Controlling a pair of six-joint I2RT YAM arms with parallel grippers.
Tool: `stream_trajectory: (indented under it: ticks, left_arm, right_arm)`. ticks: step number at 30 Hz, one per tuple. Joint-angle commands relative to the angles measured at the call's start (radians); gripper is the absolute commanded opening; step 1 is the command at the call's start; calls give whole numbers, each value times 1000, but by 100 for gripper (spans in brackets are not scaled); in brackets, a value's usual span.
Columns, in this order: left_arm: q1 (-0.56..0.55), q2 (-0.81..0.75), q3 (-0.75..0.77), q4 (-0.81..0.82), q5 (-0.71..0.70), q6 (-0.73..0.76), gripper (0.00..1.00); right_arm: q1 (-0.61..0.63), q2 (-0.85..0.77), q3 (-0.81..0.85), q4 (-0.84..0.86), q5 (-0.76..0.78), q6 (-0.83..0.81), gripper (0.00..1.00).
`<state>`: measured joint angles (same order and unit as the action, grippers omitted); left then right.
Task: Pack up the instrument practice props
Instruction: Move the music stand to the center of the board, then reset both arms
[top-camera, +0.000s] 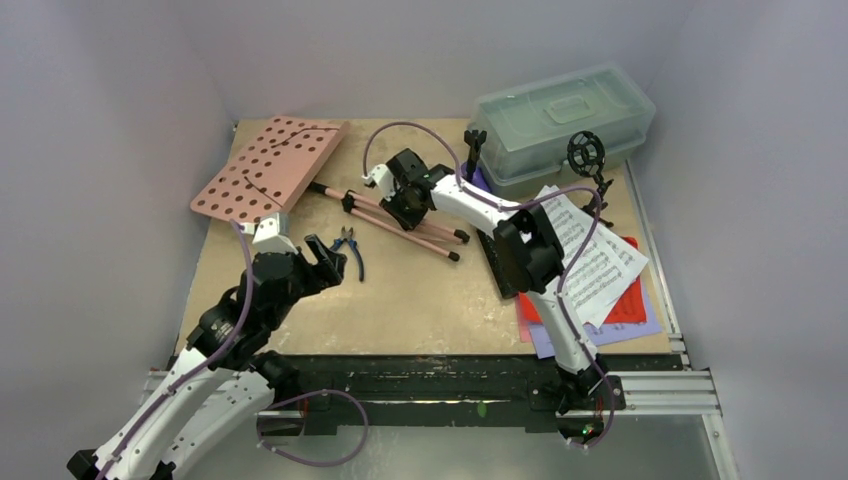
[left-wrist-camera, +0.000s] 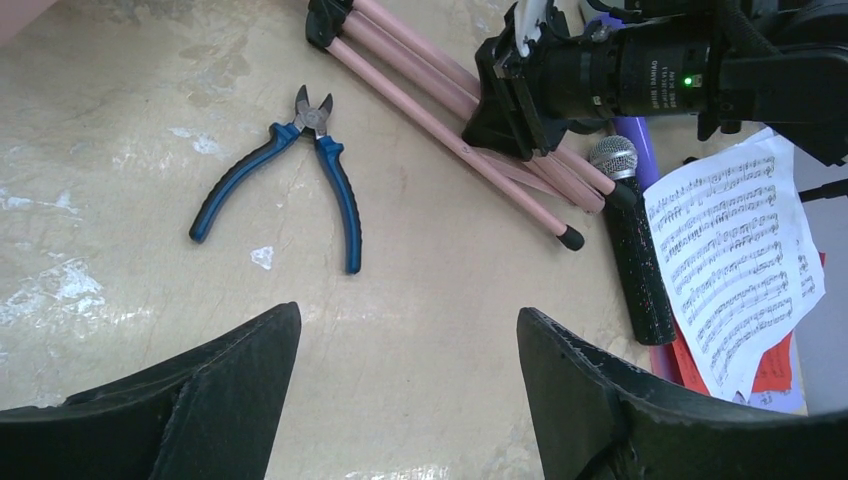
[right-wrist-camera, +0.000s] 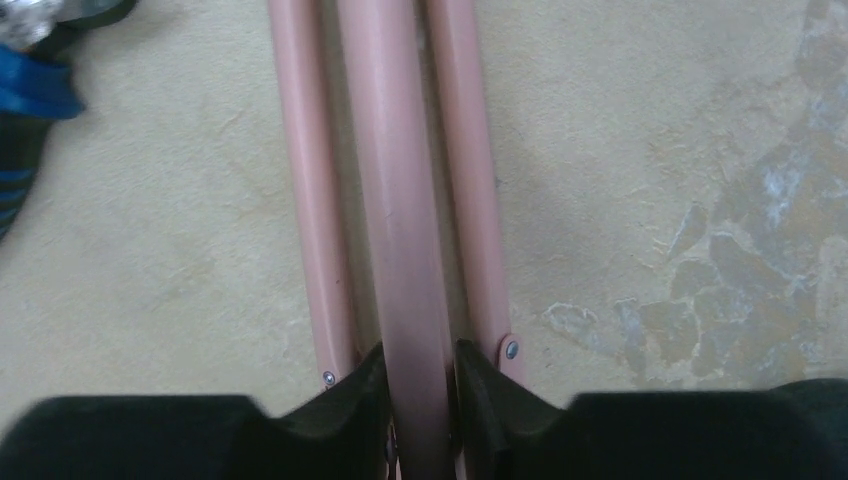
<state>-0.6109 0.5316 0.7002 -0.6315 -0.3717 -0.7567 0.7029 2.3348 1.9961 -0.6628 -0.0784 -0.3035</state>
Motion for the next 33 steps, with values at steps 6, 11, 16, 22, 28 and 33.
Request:
stream_trajectory:
  ticks: [6,11,16,22,28,33]
  left_arm:
    - [-3,-23,96,-23,19,2,85]
    - [-2,-37,127,30,79,34,95]
    - [-2,-27,181,107,135,110,100]
    - [-2,56,303,136,166,217,100]
    - [-3,115,356,174,187,261,100]
    - [-2,121,383,209,198,279,100]
  right_arm:
    - [-26,-178,-33,187,-28,106,66]
    - [-33,-441,-157,176,-219,62,86]
    - [-44,-734,-327,161,-359,-31,99]
    - [-224,-1089,-508,154,-549,-24,99]
    - [-467,-1377,-638,188,-522,137,99]
    - [-585,-1514,-661,141,-390,166,99]
